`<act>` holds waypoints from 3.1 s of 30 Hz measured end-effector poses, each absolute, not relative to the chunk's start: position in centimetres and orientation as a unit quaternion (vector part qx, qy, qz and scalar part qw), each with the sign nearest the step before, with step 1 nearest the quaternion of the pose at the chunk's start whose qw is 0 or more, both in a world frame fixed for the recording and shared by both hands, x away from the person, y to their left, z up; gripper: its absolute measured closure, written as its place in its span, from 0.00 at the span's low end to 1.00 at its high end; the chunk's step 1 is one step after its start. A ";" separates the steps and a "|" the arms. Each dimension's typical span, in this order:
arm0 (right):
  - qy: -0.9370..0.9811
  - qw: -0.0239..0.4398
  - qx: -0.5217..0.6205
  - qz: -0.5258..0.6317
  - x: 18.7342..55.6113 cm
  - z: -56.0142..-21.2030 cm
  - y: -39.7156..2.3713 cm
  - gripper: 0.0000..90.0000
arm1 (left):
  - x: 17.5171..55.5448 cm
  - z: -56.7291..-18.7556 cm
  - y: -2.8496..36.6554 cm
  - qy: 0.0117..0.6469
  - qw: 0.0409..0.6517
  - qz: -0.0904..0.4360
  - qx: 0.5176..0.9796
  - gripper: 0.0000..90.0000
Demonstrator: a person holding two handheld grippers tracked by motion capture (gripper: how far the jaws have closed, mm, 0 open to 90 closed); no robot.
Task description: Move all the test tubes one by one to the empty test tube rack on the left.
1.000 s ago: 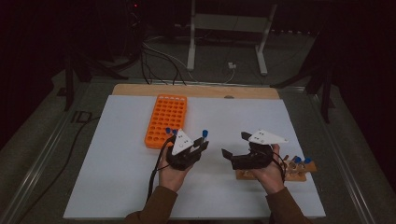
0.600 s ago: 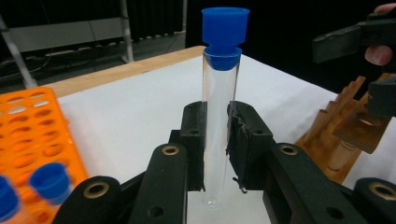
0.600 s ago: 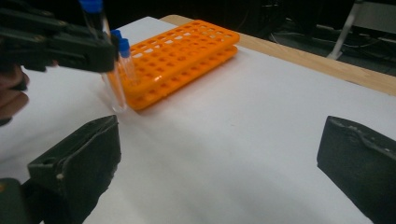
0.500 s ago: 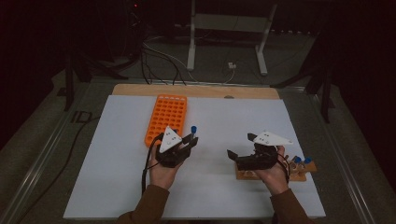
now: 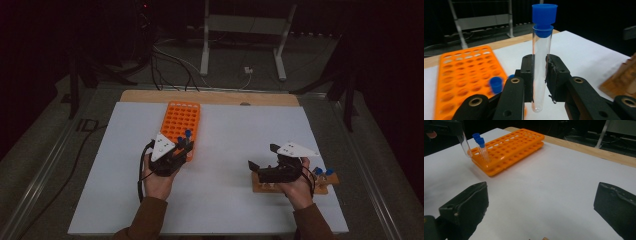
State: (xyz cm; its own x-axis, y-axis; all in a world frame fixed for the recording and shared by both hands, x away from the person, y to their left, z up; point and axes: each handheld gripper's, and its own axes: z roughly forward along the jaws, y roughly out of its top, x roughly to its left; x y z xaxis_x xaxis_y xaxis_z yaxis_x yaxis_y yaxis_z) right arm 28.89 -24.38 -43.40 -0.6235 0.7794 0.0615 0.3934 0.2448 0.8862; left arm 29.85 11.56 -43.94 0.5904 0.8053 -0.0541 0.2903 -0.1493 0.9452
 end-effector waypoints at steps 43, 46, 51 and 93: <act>0.762 0.198 0.383 0.483 28.8 -43.4 -24.4 0.00 | 32.9 -48.9 14.6 0.439 0.445 0.283 0.728 0.85; 0.763 0.198 0.382 0.483 28.8 -43.4 -24.3 0.00 | 32.9 -49.3 14.5 0.434 0.432 0.285 0.737 0.85; 0.764 0.198 0.381 0.481 28.8 -43.5 -24.3 0.00 | 32.9 -49.3 14.4 0.434 0.427 0.286 0.741 0.85; 0.767 0.195 0.377 0.481 28.7 -43.6 -24.1 0.00 | 32.1 -48.9 14.7 0.453 0.443 0.253 0.731 0.40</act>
State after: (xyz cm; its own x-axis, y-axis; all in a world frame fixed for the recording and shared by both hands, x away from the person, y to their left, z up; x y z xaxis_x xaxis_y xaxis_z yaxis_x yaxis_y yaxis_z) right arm 28.72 -24.10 -43.58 -0.6402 0.7656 0.0632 0.3906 0.2536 0.8849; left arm 32.13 14.72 -48.95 0.4620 0.8863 -0.0316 0.4376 -0.1969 0.8773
